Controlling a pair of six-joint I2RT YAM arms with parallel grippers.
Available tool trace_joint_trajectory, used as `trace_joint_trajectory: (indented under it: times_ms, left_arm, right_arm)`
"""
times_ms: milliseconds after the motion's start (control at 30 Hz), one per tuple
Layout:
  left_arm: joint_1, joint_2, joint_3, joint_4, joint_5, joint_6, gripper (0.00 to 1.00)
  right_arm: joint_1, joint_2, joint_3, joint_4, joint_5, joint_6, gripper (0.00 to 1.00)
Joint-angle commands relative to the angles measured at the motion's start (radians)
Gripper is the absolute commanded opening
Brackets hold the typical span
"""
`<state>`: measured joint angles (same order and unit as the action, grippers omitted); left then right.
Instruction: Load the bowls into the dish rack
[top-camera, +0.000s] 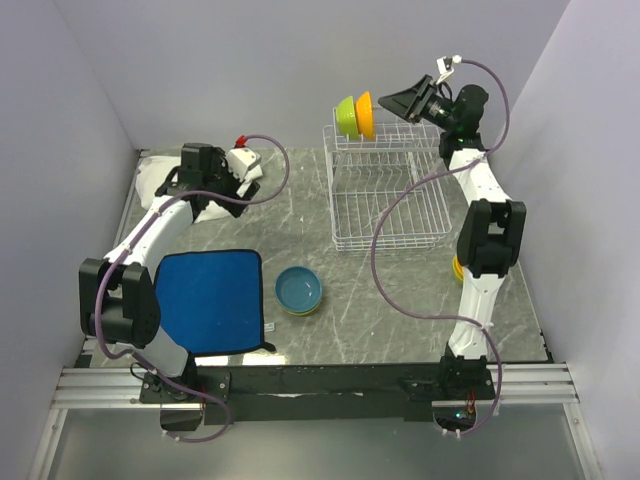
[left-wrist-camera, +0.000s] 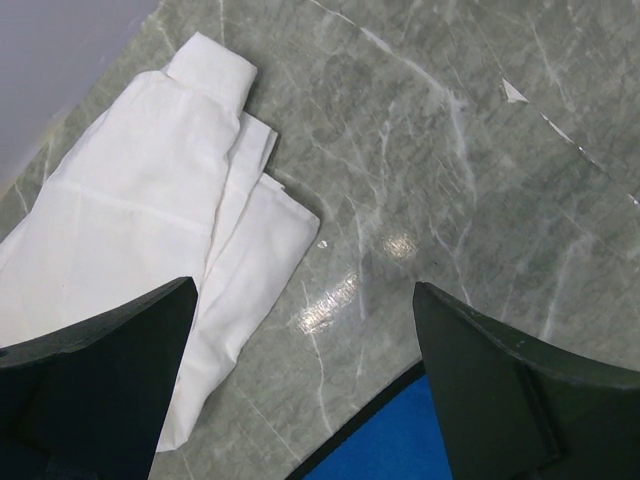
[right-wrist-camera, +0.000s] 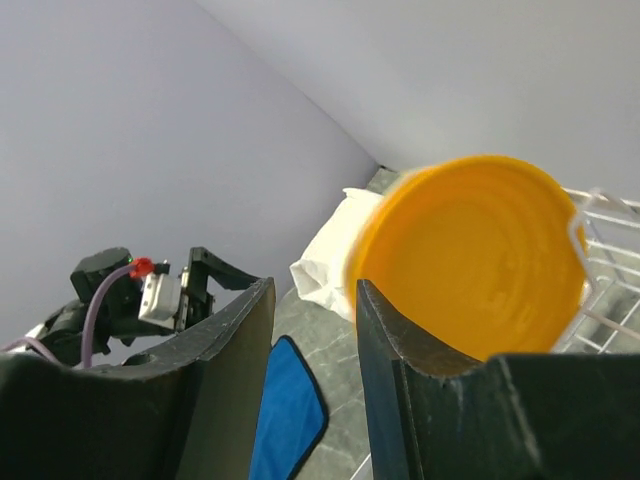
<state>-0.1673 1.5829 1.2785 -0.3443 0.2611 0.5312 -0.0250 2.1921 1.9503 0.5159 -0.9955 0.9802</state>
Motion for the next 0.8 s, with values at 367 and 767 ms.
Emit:
trace_joint_trajectory:
  times_ms: [367,767]
  left_arm:
    - [0.006,-0.260,-0.105,0.235,-0.197,-0.295,0.97]
    - [0.035,-0.826,-0.491,0.151,-0.230,-0.491,0.97]
  right_arm:
    - [0.270,-0.842,-0.603,-0.537,0.288,-1.260,0.52]
    - [0.991,-1.105,-1.128,-0.586,0.989,-1.359,0.55]
